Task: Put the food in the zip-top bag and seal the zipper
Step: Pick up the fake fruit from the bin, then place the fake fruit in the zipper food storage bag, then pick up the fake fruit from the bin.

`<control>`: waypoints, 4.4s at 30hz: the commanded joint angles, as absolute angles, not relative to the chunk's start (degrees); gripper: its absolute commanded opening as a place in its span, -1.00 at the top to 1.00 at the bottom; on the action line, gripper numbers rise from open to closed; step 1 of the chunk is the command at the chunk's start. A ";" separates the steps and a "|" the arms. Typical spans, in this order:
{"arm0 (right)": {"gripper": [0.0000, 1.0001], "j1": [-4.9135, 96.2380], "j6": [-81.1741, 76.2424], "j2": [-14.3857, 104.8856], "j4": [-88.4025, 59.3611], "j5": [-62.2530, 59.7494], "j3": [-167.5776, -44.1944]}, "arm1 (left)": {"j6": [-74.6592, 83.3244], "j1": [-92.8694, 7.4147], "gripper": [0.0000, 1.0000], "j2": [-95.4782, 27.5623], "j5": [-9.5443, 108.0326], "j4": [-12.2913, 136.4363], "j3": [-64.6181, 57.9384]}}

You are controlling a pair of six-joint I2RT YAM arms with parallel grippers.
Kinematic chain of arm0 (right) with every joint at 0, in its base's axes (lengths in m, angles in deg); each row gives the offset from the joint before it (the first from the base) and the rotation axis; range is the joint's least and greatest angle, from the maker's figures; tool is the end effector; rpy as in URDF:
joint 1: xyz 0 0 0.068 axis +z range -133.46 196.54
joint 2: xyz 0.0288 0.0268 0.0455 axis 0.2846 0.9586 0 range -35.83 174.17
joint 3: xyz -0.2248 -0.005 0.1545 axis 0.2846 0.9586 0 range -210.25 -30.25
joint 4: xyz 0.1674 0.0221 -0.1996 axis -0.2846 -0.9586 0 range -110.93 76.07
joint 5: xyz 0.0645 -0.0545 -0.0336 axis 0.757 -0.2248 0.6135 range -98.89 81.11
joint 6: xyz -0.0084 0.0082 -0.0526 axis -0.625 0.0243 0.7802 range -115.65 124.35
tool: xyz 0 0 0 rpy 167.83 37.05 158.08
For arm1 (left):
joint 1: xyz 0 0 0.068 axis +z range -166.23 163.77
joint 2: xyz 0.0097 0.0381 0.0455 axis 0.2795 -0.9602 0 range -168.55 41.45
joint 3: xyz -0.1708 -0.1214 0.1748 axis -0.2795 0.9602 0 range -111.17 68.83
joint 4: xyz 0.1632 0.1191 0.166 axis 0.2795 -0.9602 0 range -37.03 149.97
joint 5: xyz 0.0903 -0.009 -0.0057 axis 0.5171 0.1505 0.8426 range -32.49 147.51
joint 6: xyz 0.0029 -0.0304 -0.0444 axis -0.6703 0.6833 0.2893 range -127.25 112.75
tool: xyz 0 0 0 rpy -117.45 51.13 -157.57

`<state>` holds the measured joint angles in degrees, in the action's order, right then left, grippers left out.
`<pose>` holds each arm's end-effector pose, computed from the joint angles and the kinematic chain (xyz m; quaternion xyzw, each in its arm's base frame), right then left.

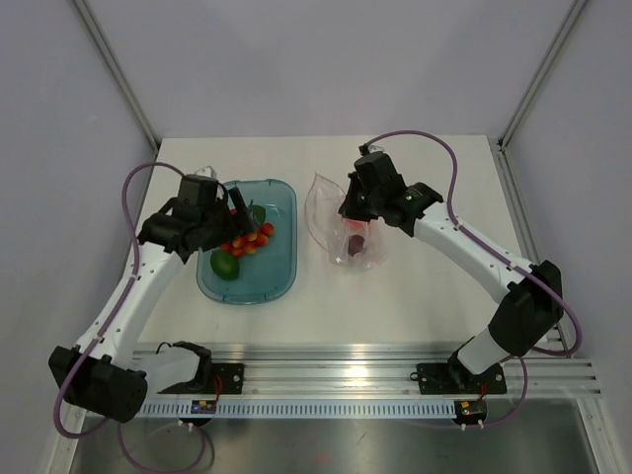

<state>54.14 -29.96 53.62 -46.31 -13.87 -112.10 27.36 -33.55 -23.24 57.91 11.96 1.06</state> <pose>0.2807 0.2124 0.3343 -0.0077 0.9056 0.2161 0.3650 0.2159 -0.0672 0.3480 -0.1401 0.9129 -0.1649 0.3460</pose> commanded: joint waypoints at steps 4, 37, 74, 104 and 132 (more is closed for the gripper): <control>1.00 54.86 -29.23 51.27 -44.69 -13.38 -111.90 | 34.92 -33.45 -0.61 -26.84 74.63 9.42 8.44; 1.00 54.86 -29.31 50.39 -46.27 -14.34 -110.76 | 37.84 -30.38 -0.40 -41.52 77.37 30.00 20.58; 1.00 55.38 -31.33 52.59 -45.74 -14.52 -112.43 | 31.15 -47.16 0.31 -27.28 44.42 29.46 -6.76; 1.00 55.82 -33.36 51.09 -43.55 -12.94 -111.29 | 29.85 -50.59 -0.72 -39.77 39.13 29.74 -13.78; 1.00 55.82 -30.81 50.56 -42.58 -12.23 -109.53 | 13.68 -25.80 -0.77 -45.01 41.48 10.50 -19.83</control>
